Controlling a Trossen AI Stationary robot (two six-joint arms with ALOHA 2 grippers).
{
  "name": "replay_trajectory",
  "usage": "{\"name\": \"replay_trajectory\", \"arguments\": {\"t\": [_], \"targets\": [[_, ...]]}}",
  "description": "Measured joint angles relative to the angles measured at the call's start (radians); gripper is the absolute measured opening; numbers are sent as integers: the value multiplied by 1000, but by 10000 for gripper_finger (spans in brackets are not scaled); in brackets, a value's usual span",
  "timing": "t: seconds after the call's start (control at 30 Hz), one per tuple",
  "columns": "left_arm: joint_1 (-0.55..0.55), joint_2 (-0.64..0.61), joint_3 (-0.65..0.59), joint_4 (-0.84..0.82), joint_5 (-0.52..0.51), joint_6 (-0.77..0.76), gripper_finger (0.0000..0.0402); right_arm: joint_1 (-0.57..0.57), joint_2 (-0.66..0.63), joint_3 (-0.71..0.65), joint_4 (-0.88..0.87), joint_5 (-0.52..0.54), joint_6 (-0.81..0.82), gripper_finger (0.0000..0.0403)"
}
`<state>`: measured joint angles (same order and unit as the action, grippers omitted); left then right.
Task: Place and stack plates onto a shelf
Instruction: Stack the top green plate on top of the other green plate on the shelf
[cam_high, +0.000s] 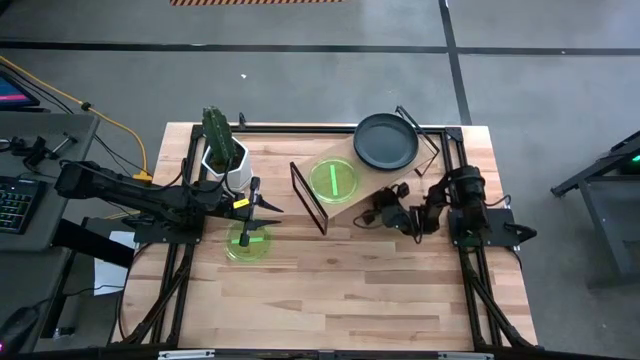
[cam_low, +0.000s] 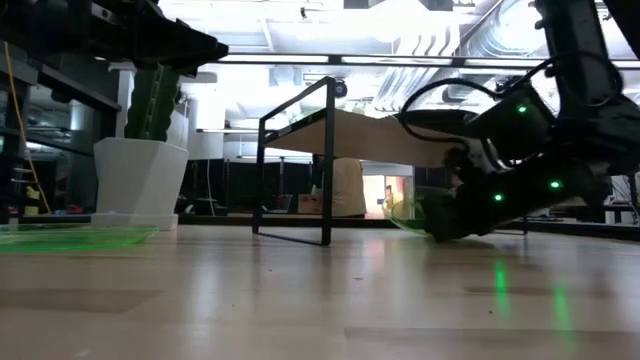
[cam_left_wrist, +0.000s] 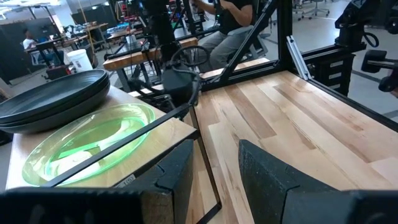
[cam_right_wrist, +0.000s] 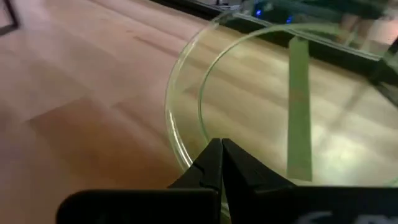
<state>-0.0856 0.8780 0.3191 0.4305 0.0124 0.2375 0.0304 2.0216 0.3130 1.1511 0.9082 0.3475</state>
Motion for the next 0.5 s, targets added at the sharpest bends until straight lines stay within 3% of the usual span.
{"name": "replay_trajectory", "arguments": {"t": [0.5], "targets": [[0, 0, 0, 0, 0, 0, 115, 167, 1, -30, -10, 7, 140, 0]]}}
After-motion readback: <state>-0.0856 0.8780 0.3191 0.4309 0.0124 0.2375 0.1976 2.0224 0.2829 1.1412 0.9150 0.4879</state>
